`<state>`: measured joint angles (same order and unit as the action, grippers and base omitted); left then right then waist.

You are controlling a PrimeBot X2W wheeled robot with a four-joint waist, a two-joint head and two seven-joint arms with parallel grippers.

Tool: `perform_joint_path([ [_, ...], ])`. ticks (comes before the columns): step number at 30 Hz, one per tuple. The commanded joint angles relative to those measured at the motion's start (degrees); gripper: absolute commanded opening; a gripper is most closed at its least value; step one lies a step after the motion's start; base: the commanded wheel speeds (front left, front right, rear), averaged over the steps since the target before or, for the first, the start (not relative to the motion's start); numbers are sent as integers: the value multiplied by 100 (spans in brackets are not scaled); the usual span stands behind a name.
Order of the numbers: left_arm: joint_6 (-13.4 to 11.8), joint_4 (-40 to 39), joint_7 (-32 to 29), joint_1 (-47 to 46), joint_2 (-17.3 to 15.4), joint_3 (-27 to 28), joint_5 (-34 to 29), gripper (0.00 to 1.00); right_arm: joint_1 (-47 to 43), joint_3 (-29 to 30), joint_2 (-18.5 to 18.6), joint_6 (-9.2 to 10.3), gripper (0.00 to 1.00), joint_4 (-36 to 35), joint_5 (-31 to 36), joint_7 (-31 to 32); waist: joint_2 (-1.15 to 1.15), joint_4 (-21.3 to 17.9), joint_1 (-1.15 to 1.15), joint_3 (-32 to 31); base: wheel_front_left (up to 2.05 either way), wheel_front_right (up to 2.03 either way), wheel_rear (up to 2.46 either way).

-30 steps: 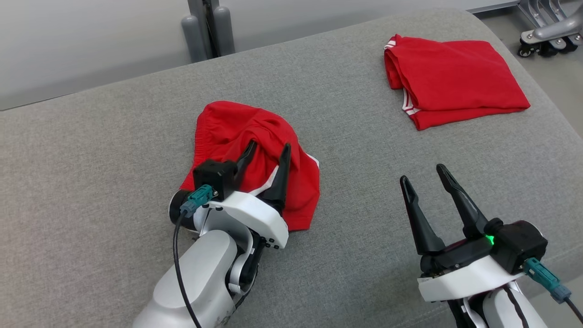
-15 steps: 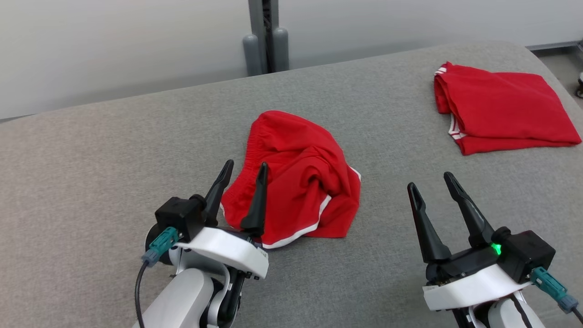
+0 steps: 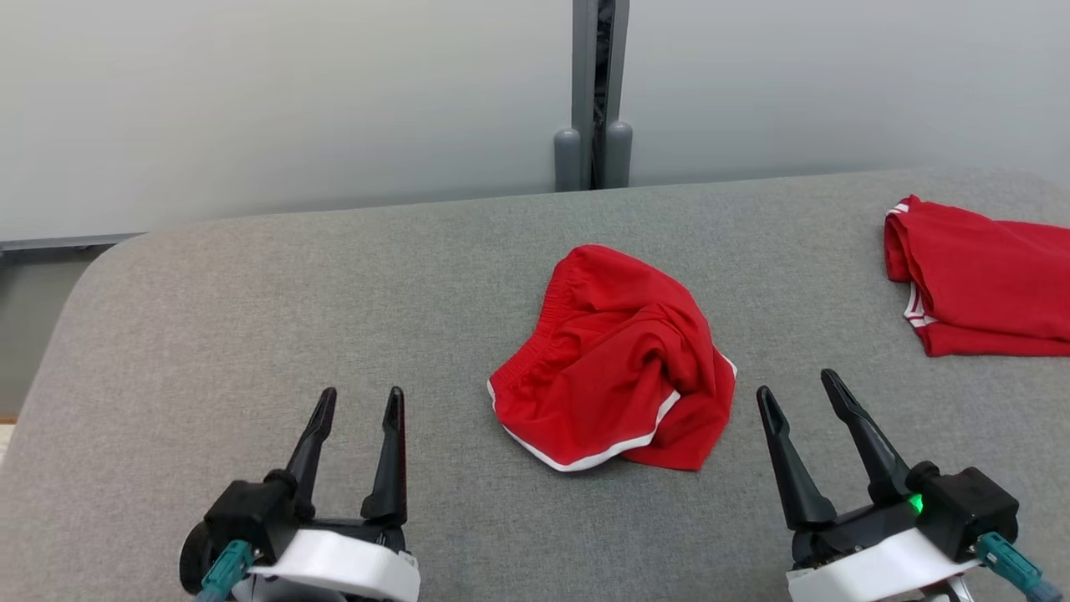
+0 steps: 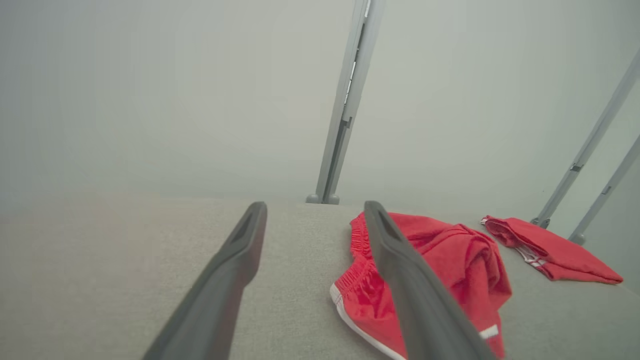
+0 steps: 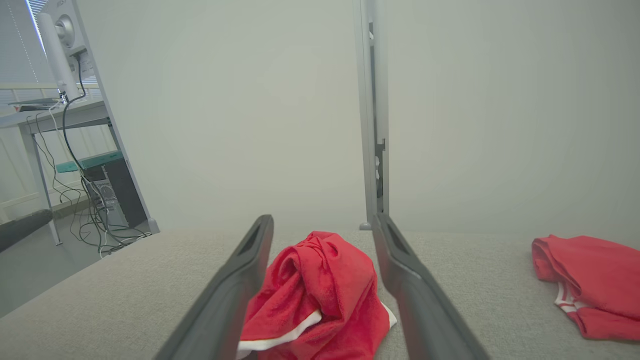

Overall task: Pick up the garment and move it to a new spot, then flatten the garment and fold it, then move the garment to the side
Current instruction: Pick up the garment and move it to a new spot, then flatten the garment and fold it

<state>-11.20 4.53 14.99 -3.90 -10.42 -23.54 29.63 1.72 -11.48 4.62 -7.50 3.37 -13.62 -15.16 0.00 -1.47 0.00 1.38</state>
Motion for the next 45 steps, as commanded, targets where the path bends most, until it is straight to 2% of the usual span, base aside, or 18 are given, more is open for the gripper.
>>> perform_joint_path([
  [1, -46, -120, 19, 209, 22, 205, -264, 100, -138, 103, 53, 2, 100, -24, -6, -4, 0, 139, 0, -182, 0, 0, 0],
  [8, 10, -343, 20, 698, 96, 618, -1169, 100, -467, 300, 47, 2, 100, -121, -24, -4, 0, 252, 0, -396, 0, 0, 0],
  [15, 71, -187, 19, 1102, 262, 937, -1852, 100, -744, 223, 3, 2, 100, -116, 40, -4, 0, 286, 0, -525, 0, 0, 0],
  [27, 313, -47, 20, 1362, 624, 1400, -2125, 100, -918, 229, -31, 2, 100, -39, 33, -3, 0, 262, 0, -604, 0, 0, 0],
  [40, 579, 84, 19, 1363, 725, 1633, -2095, 100, -849, 232, -58, 2, 100, 1, 73, -3, 0, 194, 0, -618, 0, 0, 0],
  [45, 774, 329, 19, 1111, 727, 1616, -2263, 100, -790, 133, 1, 2, 100, -36, 27, -3, 0, 113, 0, -543, 0, 0, 0],
])
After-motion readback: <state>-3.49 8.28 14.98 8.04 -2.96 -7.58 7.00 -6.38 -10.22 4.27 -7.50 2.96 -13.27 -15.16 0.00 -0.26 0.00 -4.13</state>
